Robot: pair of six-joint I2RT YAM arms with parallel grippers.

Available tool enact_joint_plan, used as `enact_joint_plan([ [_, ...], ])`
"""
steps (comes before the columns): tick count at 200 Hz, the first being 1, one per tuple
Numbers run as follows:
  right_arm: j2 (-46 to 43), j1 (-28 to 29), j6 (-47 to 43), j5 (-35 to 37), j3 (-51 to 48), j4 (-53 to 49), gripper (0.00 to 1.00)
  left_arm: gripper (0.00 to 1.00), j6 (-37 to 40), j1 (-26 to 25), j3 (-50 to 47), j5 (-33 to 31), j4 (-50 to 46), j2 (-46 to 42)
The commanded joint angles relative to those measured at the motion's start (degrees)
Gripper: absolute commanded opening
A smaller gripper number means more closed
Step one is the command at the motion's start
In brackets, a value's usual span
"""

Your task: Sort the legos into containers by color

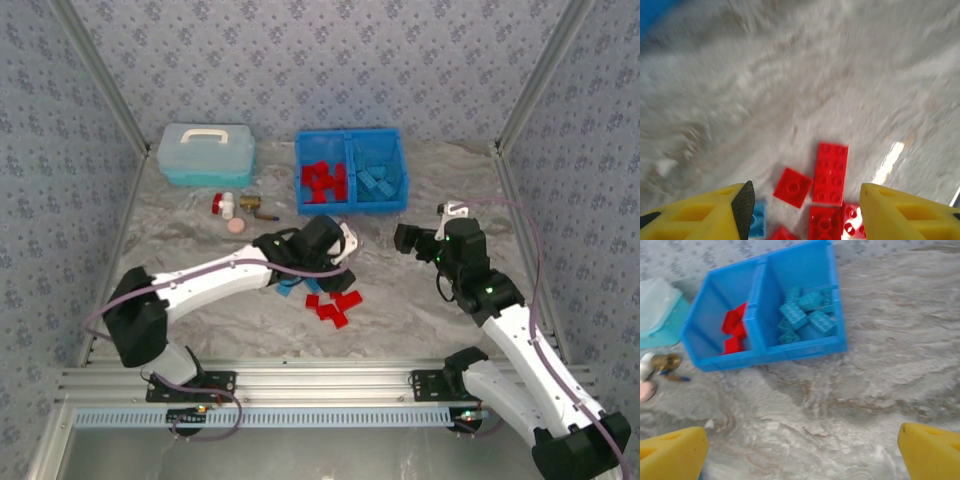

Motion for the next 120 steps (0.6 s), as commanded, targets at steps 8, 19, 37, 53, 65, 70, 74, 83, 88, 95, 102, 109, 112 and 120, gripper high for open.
enact_joint_plan([
  [8,-2.1,-3.5,5.0,-0.3,-2.1,-0.2,1.0,0.59,-1.1,-1.1,1.1,2.8,1.0,4.6],
  [19,-2.7,-4.2,5.4,-1.3,-2.6,-0.6,1.0,0.59,-0.6,-1.1,2.8,4.6,0.5,7.0],
  [37,-4.4,-4.9,5.6,-1.3,-2.9,-2.0,1.0,0.59,-1.0,-1.5,4.6,5.3,0.1,10.5],
  [53,-5.9,-5.3,5.6,-0.8,-3.3,-3.1,1.0,0.6,-1.0,-2.0,4.8,2.7,0.0,12.6],
  [65,-6.9,-5.6,5.7,-0.6,-3.9,-3.4,1.0,0.6,-1.0,-2.3,5.0,1.2,0.0,13.8],
  [70,-7.2,-5.7,5.8,-0.7,-4.2,-3.3,1.0,0.6,-0.8,-2.5,5.2,1.1,-0.1,14.3],
  [74,-7.5,-5.8,6.0,-0.7,-4.5,-3.2,1.0,0.6,-0.8,-2.6,5.3,0.9,-0.1,14.7],
  [83,-7.7,-5.9,6.1,-0.8,-4.9,-3.0,1.0,0.6,-0.5,-3.0,5.7,0.7,-0.4,15.6],
  [88,-7.7,-6.0,6.3,-0.9,-5.0,-2.9,1.0,0.6,-0.2,-3.3,5.9,0.7,-0.6,16.1],
  [95,-7.7,-6.1,6.3,-1.2,-5.0,-2.9,1.0,0.6,0.1,-3.7,6.1,0.4,-0.7,16.7],
  [102,-7.6,-6.2,6.5,-1.4,-5.1,-2.8,1.0,0.6,0.4,-4.1,6.4,-0.1,-0.9,17.2],
  [109,-7.6,-6.4,6.7,-1.6,-5.1,-2.7,1.0,0.6,0.7,-4.4,6.5,-0.4,-0.9,17.6],
  [112,-7.7,-6.5,6.8,-1.7,-5.0,-2.6,1.0,0.6,0.8,-4.5,6.5,-0.6,-0.8,17.8],
  [120,-7.7,-6.6,6.9,-1.9,-5.0,-2.4,1.0,0.6,0.8,-4.8,6.5,-0.9,-0.3,18.2],
])
